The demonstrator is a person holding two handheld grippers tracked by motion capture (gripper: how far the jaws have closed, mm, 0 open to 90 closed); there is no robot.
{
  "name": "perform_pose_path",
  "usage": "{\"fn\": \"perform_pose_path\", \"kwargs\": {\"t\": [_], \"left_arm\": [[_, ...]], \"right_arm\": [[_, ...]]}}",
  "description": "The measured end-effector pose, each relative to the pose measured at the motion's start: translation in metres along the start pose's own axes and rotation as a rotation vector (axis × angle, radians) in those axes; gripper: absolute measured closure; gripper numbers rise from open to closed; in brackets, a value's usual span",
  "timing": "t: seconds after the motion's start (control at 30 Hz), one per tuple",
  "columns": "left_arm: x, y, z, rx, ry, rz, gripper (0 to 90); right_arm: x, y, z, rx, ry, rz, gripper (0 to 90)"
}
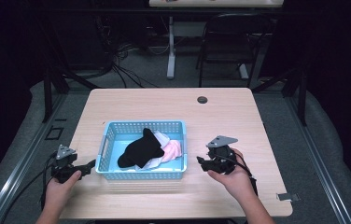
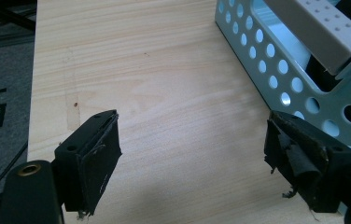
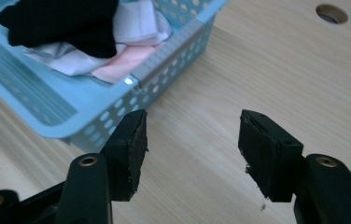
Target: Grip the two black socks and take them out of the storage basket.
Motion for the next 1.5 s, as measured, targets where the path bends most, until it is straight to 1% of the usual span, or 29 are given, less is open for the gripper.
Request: {"fn": "perform_pose_path", "kwargs": {"t": [0.03, 0.07, 0.1, 0.13, 0.17, 0.2, 0.27, 0.33, 0.4, 0.43, 0.47, 0.53, 0.6, 0.67, 0.7, 0.73, 0.77, 0.87, 0.97, 1.07, 1.17, 1.23, 1.27, 1.4, 1.43, 1.47, 1.5], "left_arm": [[0.0, 0.0, 0.0, 0.0, 0.0, 0.0, 18.3], [0.0, 0.0, 0.0, 0.004, 0.0, 0.007, 18.2], [0.0, 0.0, 0.0, 0.004, 0.0, 0.007, 18.3], [-0.001, 0.0, 0.0, 0.0, 0.001, 0.004, 18.3], [-0.001, 0.0, 0.0, 0.0, 0.001, 0.004, 18.3], [-0.001, 0.0, 0.001, 0.0, 0.0, 0.006, 18.2], [-0.001, 0.0, 0.001, -0.001, -0.001, 0.004, 18.2], [0.0, 0.0, 0.0, 0.003, -0.003, 0.01, 18.2], [0.0, 0.0, 0.0, 0.002, -0.004, 0.01, 18.3], [0.0, 0.0, 0.0, 0.002, -0.004, 0.01, 18.3], [-0.001, 0.0, 0.001, -0.001, -0.003, 0.006, 18.3], [-0.001, 0.0, 0.001, -0.001, -0.004, 0.007, 18.2], [-0.001, 0.0, 0.001, -0.001, -0.004, 0.008, 18.2], [-0.001, 0.0, 0.001, -0.001, -0.004, 0.007, 18.3], [-0.001, 0.0, 0.001, -0.002, -0.004, 0.007, 18.3], [-0.001, 0.0, 0.001, -0.002, -0.005, 0.006, 18.2], [0.0, 0.0, 0.0, 0.0, -0.006, 0.011, 18.3], [-0.001, 0.0, 0.0, -0.003, -0.004, 0.005, 18.2], [-0.001, 0.0, 0.0, -0.003, -0.004, 0.007, 18.3], [-0.001, 0.0, 0.001, -0.002, -0.005, 0.007, 18.2], [0.0, 0.0, 0.0, 0.001, -0.007, 0.013, 18.3], [0.0, 0.0, 0.0, 0.001, -0.007, 0.013, 18.2], [0.0, 0.0, 0.0, 0.001, -0.008, 0.014, 18.2], [0.0, 0.0, 0.0, 0.001, -0.009, 0.013, 18.3], [-0.001, 0.0, 0.0, 0.001, -0.008, 0.012, 18.3], [-0.001, 0.001, 0.0, 0.001, -0.008, 0.011, 18.2], [-0.001, 0.001, 0.0, 0.001, -0.008, 0.011, 18.3]], "right_arm": [[0.0, 0.0, 0.0, 0.0, 0.0, 0.0, 42.0], [-0.003, 0.008, 0.003, 0.001, 0.007, 0.018, 42.0], [-0.003, 0.008, 0.003, 0.001, 0.007, 0.018, 42.0], [-0.006, 0.017, 0.005, 0.004, 0.016, 0.023, 42.1], [-0.006, 0.017, 0.005, 0.004, 0.016, 0.023, 42.1], [-0.009, 0.026, 0.008, 0.003, 0.038, 0.04, 42.9], [-0.011, 0.031, 0.008, 0.003, 0.045, 0.052, 43.2], [-0.012, 0.036, 0.007, 0.0, 0.043, 0.066, 43.9], [-0.013, 0.038, 0.006, -0.005, 0.045, 0.064, 44.1], [-0.013, 0.04, 0.005, -0.003, 0.043, 0.07, 44.1], [-0.015, 0.044, 0.003, 0.016, 0.038, 0.088, 44.4], [-0.016, 0.046, 0.002, 0.018, 0.041, 0.09, 44.5], [-0.017, 0.05, -0.001, 0.002, 0.046, 0.078, 45.6], [-0.018, 0.051, -0.002, -0.002, 0.054, 0.073, 46.1], [-0.018, 0.052, -0.003, -0.005, 0.061, 0.059, 46.1], [-0.019, 0.053, -0.005, -0.024, 0.074, 0.031, 46.1], [-0.019, 0.054, -0.007, -0.032, 0.078, 0.025, 46.1], [-0.022, 0.059, -0.011, -0.041, 0.113, 0.019, 50.0], [-0.023, 0.063, -0.016, -0.043, 0.121, 0.031, 52.4], [-0.024, 0.066, -0.019, -0.053, 0.124, 0.041, 52.7], [-0.026, 0.074, -0.027, -0.066, 0.134, 0.07, 54.6], [-0.027, 0.076, -0.029, -0.067, 0.13, 0.078, 55.1], [-0.027, 0.081, -0.032, -0.07, 0.133, 0.087, 56.4], [-0.029, 0.096, -0.039, -0.067, 0.169, 0.078, 60.5], [-0.029, 0.096, -0.039, -0.067, 0.169, 0.078, 60.5], [-0.031, 0.104, -0.043, -0.07, 0.181, 0.083, 61.8], [-0.031, 0.104, -0.043, -0.07, 0.181, 0.083, 61.8]]}}
Point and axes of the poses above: each handheld gripper's, and its own axes: z roughly backward along the jaws, y roughly out of its top, x roughly to its right, the point moved 6 cm from there along -z, roughly forward along the jaws, and after that the axes turned 9 degrees about z, right-handed, at the moved point
